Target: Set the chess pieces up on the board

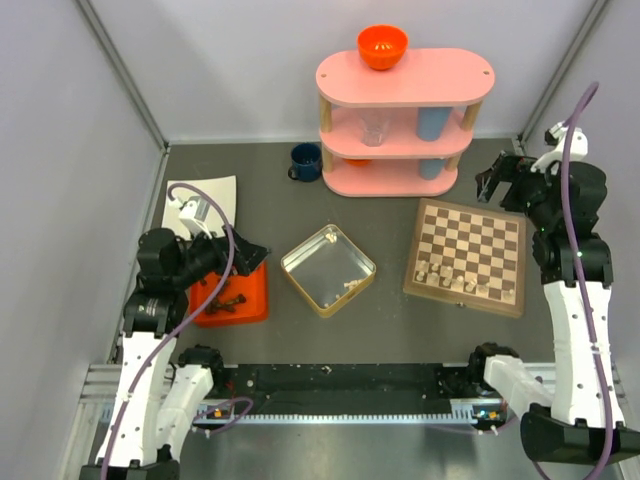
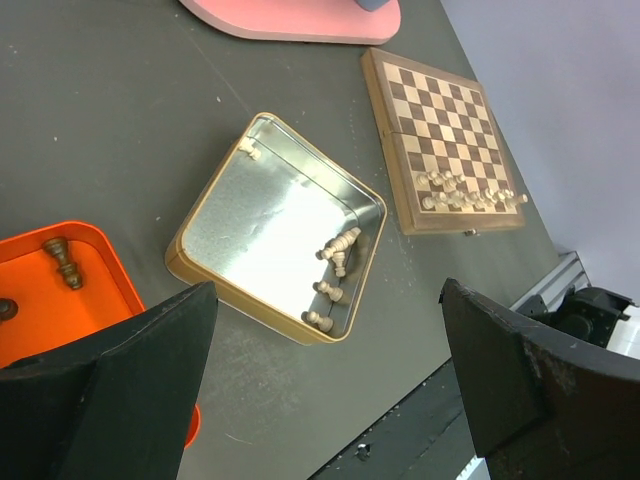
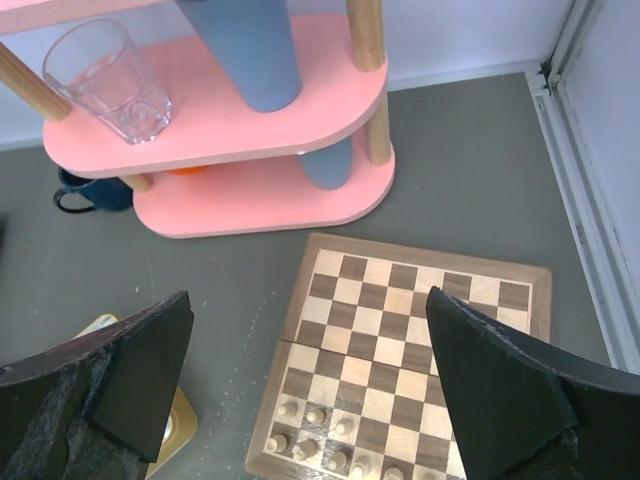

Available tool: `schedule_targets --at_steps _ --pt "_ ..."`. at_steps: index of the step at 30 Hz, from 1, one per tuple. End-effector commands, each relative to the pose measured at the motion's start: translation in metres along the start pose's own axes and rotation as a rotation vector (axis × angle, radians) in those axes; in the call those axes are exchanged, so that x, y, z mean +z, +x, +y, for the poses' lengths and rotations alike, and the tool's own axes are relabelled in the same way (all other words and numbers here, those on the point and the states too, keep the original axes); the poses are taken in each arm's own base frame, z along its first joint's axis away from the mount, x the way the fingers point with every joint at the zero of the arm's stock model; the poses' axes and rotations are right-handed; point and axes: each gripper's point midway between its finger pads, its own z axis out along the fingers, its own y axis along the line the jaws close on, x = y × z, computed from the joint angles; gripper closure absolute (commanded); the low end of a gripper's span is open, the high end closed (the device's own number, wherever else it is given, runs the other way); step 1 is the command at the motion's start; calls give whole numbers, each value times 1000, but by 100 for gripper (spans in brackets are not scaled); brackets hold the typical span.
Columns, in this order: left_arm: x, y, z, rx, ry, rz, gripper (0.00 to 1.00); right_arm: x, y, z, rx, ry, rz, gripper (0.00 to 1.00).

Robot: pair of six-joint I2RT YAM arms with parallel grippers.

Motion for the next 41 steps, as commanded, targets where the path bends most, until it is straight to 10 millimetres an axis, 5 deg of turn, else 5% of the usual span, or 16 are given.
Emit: schedule_targets --at_steps 1,13,23,41 --pt "-9 -23 -22 65 64 -69 2 -8 -15 -4 21 33 -61 1" --pt "-17 13 -7 2 3 -26 2 -22 -25 17 75 -72 -153 1" --pt "-45 -4 -26 27 -9 -150 2 -40 -9 6 -36 -37 -192 1" --pt "-43 -26 -36 129 16 -150 2 -26 13 -3 -73 -9 -116 1"
